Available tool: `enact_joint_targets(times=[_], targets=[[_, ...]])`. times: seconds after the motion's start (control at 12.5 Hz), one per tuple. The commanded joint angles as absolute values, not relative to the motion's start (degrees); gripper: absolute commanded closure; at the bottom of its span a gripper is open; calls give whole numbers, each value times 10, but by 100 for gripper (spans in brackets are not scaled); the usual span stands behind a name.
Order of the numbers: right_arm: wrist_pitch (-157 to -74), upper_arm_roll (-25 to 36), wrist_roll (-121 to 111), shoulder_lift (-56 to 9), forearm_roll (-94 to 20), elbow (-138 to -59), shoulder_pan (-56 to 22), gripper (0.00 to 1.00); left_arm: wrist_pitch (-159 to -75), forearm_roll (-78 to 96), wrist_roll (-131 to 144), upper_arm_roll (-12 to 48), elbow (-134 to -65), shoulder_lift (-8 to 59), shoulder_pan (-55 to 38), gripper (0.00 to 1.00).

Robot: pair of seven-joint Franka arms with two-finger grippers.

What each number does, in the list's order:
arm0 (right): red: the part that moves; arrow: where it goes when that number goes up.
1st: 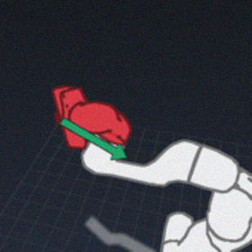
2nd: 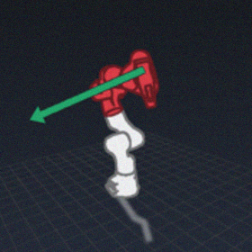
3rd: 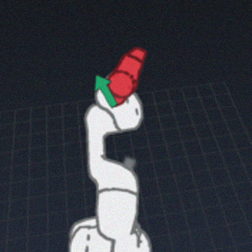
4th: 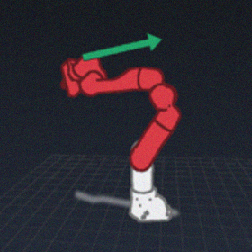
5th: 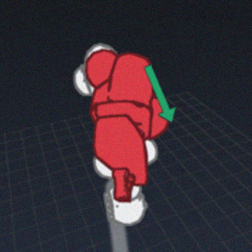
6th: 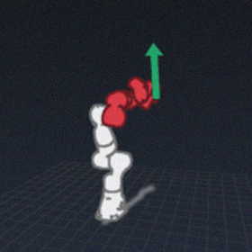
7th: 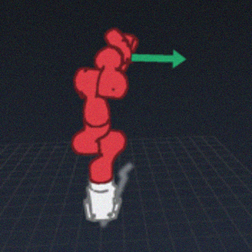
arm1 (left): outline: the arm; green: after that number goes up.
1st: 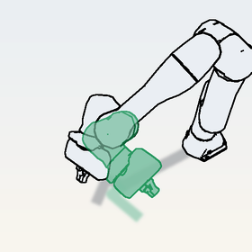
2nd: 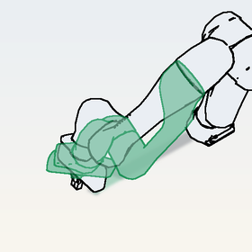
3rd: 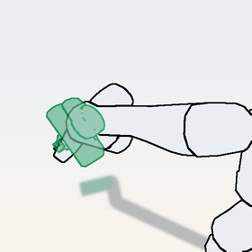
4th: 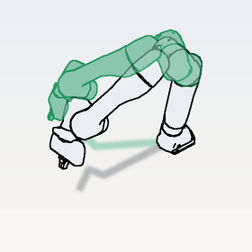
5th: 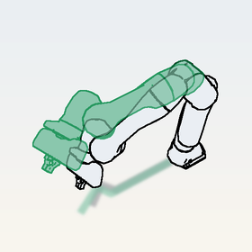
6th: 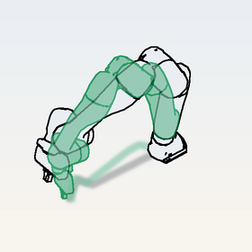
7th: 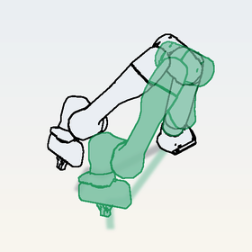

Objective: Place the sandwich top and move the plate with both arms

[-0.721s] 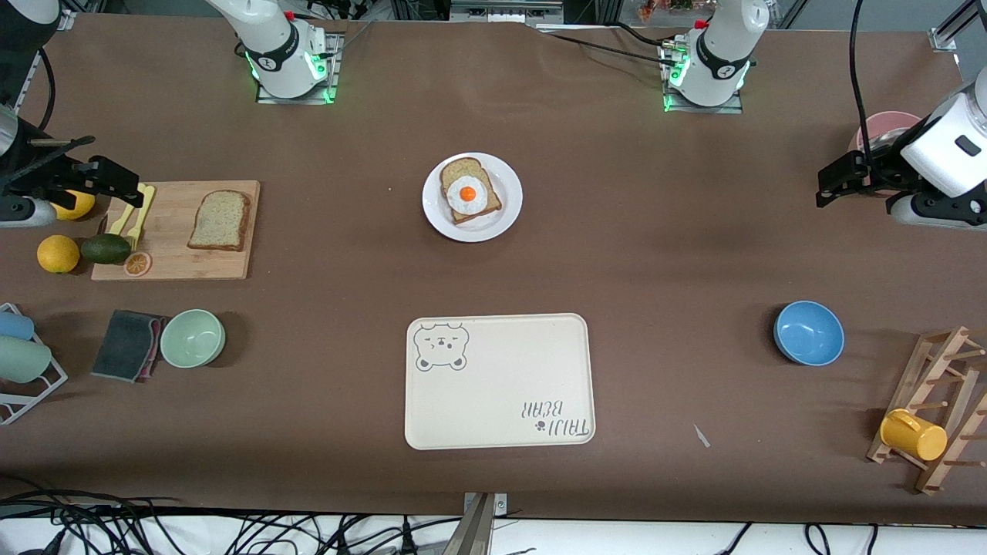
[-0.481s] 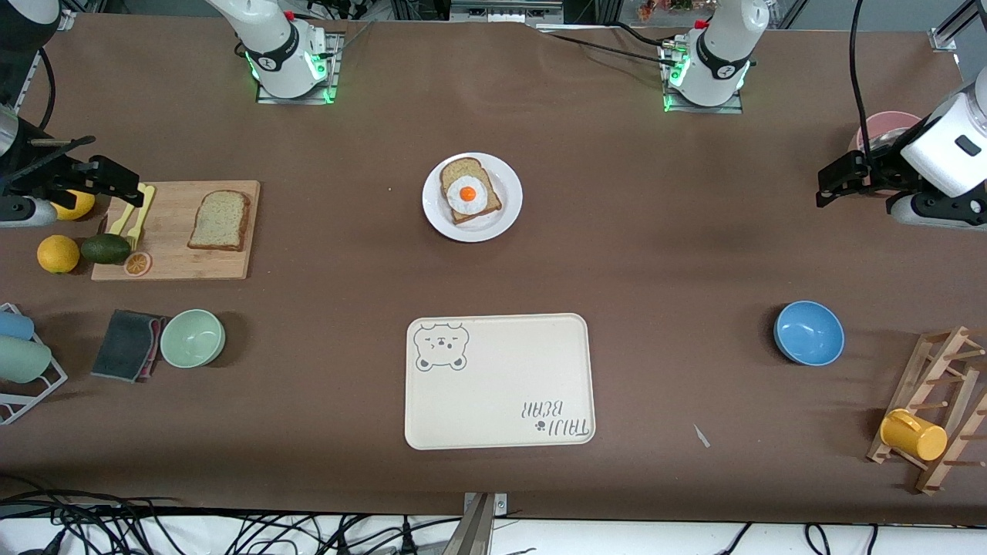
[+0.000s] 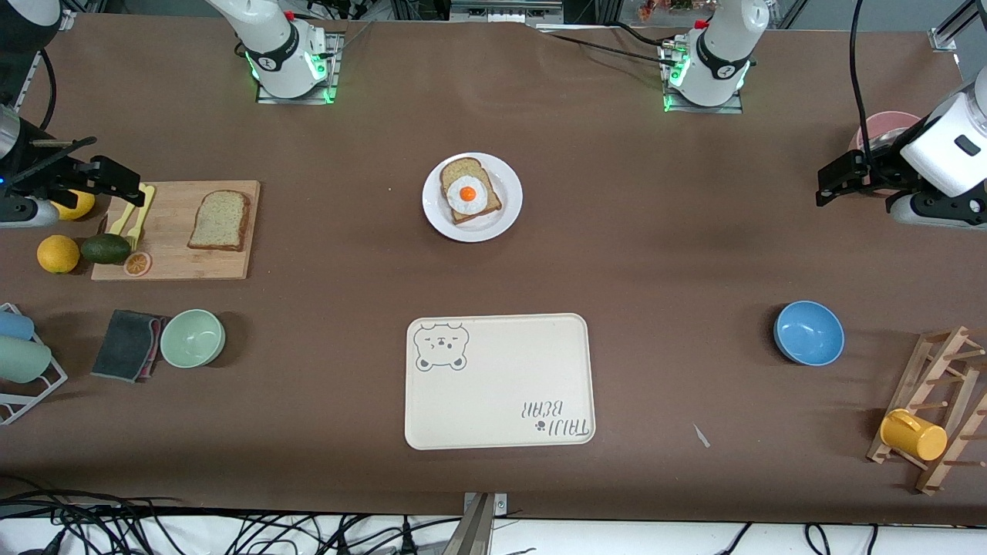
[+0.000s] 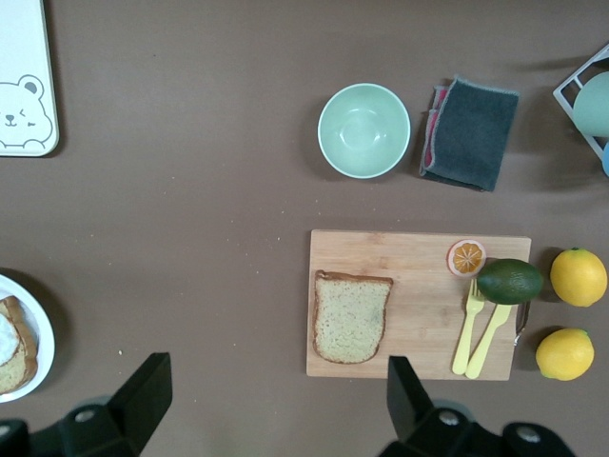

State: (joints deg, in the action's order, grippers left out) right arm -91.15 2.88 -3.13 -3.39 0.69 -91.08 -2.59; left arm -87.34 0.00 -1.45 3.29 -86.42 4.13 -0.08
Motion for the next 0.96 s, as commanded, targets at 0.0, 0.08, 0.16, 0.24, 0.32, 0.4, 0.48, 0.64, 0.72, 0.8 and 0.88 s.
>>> enact_joint_targets(times=[0.0,0.08,0.16,0.24,0.32,0.4,0.48,0.64,0.72,0.8,0.88], targets=[[-904,28,-30,-25,12,-918,-26,0,-867,4,-24,37,-871,30,5,0],[-895,27,-29,-27,13,-915,-26,0,-867,4,-24,37,-871,30,5,0],[-892,27,-27,-27,12,-913,-26,0,-867,4,-23,37,-871,30,5,0],[-891,28,-27,-27,11,-912,-26,0,-867,4,-23,37,-871,30,5,0],[-891,28,-27,-27,10,-912,-26,0,-867,4,-24,37,-871,30,5,0],[-891,29,-27,-27,10,-912,-25,0,-867,4,-24,37,-871,30,5,0],[-890,30,-29,-27,10,-913,-25,0,-867,4,-24,37,-870,30,5,0],[-891,29,-31,-27,12,-913,-25,0,-867,4,-22,38,-870,30,5,0],[-891,27,-31,-27,17,-913,-30,0,-867,4,-22,37,-870,30,5,0],[-890,27,-31,-32,16,-914,-35,0,-867,4,-22,37,-871,30,5,0],[-891,27,-30,-32,16,-916,-35,0,-867,4,-22,37,-870,30,5,0]])
